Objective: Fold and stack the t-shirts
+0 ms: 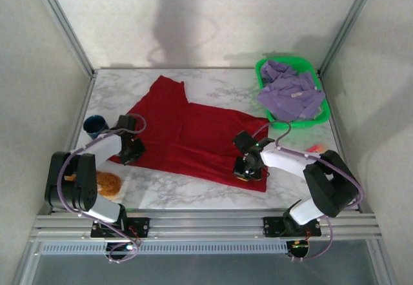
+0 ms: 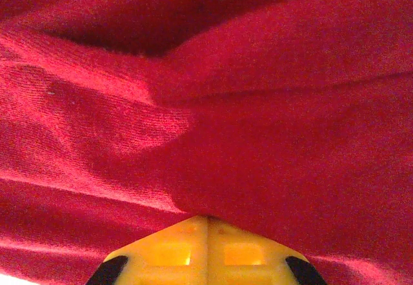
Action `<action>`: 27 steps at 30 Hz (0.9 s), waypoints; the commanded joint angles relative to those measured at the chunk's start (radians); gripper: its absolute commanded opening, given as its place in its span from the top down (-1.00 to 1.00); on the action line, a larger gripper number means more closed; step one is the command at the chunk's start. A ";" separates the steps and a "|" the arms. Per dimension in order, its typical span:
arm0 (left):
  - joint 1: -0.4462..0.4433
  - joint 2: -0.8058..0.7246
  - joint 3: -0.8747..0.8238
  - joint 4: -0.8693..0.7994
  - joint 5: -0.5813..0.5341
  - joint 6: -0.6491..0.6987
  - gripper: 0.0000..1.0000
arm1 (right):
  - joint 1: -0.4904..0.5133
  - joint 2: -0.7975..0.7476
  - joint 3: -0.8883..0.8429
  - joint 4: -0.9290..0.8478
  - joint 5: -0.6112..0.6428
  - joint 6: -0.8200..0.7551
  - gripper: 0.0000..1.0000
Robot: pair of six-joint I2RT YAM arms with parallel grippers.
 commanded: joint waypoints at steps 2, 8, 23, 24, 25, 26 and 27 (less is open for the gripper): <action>-0.051 0.019 -0.083 -0.189 -0.033 -0.094 1.00 | -0.002 0.022 -0.056 -0.153 -0.036 -0.041 1.00; -0.098 -0.079 -0.128 -0.239 -0.048 -0.170 1.00 | -0.013 -0.037 -0.071 -0.206 -0.032 -0.043 1.00; 0.029 0.349 0.861 -0.412 -0.021 0.155 0.42 | -0.091 -0.116 0.282 -0.396 0.040 -0.148 0.48; 0.035 0.403 0.917 -0.399 0.008 0.179 0.40 | -0.101 -0.110 0.290 -0.390 0.041 -0.153 0.48; 0.037 0.466 0.989 -0.389 0.026 0.195 0.39 | -0.112 -0.102 0.301 -0.386 0.043 -0.160 0.48; 0.039 0.529 1.063 -0.378 0.042 0.216 0.38 | -0.120 -0.085 0.319 -0.390 0.048 -0.169 0.48; 0.039 0.579 1.117 -0.365 0.048 0.231 0.36 | -0.124 -0.069 0.338 -0.398 0.051 -0.176 0.48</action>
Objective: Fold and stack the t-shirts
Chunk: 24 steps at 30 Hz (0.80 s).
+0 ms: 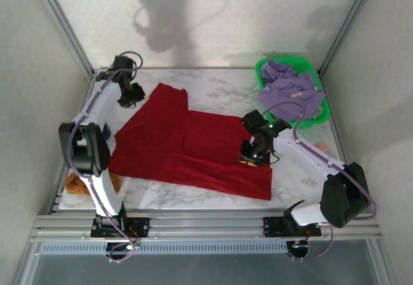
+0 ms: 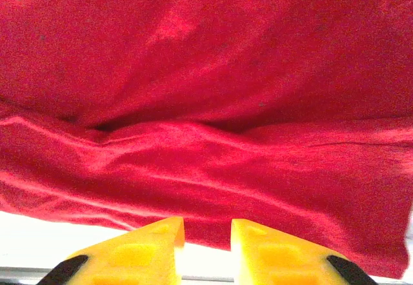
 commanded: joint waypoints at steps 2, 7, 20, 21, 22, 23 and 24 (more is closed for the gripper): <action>0.002 0.199 0.166 0.061 0.064 0.128 0.23 | -0.019 0.065 0.083 -0.072 0.043 -0.050 0.48; 0.014 0.327 0.250 0.201 0.140 0.163 0.19 | -0.033 0.122 0.138 -0.070 0.052 -0.045 0.48; -0.010 0.586 0.485 0.307 0.089 0.258 0.19 | -0.023 0.155 0.201 -0.116 0.068 0.034 0.49; -0.014 0.608 0.513 0.295 0.067 0.267 0.19 | -0.022 0.146 0.192 -0.122 0.071 0.037 0.48; -0.018 0.633 0.540 0.281 0.049 0.274 0.19 | -0.022 0.139 0.187 -0.129 0.077 0.038 0.48; -0.018 0.653 0.566 0.271 0.046 0.277 0.19 | -0.022 0.134 0.185 -0.138 0.081 0.038 0.48; -0.018 0.676 0.590 0.262 0.052 0.275 0.19 | -0.022 0.129 0.186 -0.149 0.087 0.036 0.49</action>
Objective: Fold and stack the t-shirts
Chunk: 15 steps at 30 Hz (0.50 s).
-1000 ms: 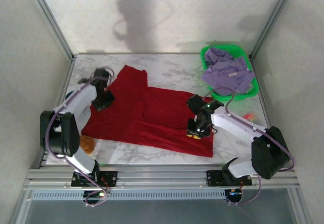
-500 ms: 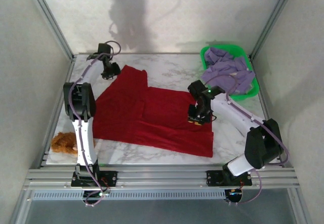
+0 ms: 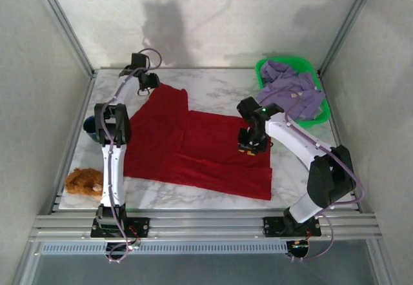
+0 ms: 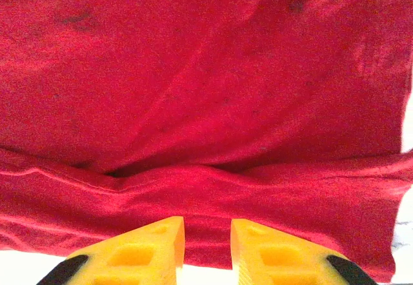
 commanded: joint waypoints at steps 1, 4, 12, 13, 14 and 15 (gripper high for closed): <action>-0.012 0.074 0.078 -0.034 -0.041 0.036 0.19 | 0.004 -0.043 -0.010 -0.070 0.044 0.022 0.48; -0.013 0.092 0.082 -0.020 -0.008 0.016 0.18 | 0.004 -0.056 -0.007 -0.087 0.055 0.023 0.48; -0.045 0.114 0.086 -0.011 0.033 0.019 0.16 | 0.004 -0.051 -0.022 -0.076 0.052 0.021 0.48; -0.048 0.117 0.085 -0.015 0.027 0.024 0.16 | 0.004 -0.051 -0.023 -0.074 0.051 0.022 0.48; -0.053 0.122 0.084 -0.021 0.017 0.033 0.16 | 0.004 -0.053 -0.025 -0.073 0.053 0.022 0.48; -0.058 0.126 0.085 -0.027 -0.001 0.040 0.17 | 0.004 -0.053 -0.027 -0.073 0.052 0.021 0.48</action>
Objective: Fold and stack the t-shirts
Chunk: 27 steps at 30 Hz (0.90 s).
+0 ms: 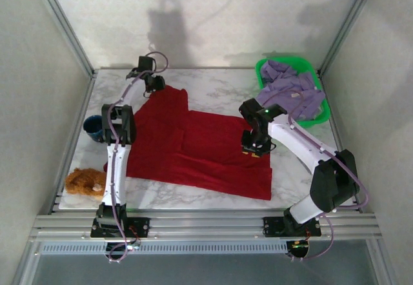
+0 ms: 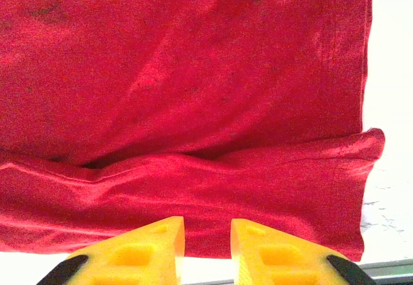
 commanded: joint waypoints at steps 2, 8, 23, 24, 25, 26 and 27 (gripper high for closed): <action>-0.033 0.061 0.027 -0.048 -0.051 0.030 0.21 | 0.004 -0.019 -0.019 -0.021 0.018 0.013 0.49; -0.046 0.100 0.083 -0.129 -0.102 0.022 0.47 | 0.004 -0.020 -0.013 -0.017 0.015 0.002 0.49; -0.061 -0.043 0.003 -0.121 -0.114 0.051 1.00 | -0.013 -0.049 -0.052 0.086 0.083 0.007 0.47; -0.057 -0.072 -0.035 -0.108 -0.112 0.051 1.00 | -0.014 -0.051 -0.045 0.099 0.117 0.014 0.46; -0.053 -0.098 -0.066 -0.095 -0.112 0.050 1.00 | -0.018 -0.050 -0.037 0.110 0.143 0.018 0.45; -0.049 -0.128 -0.106 -0.079 -0.109 0.047 1.00 | -0.022 -0.043 -0.027 0.122 0.166 0.023 0.44; -0.042 -0.161 -0.148 -0.062 -0.105 0.043 1.00 | -0.027 -0.035 -0.011 0.137 0.185 0.022 0.41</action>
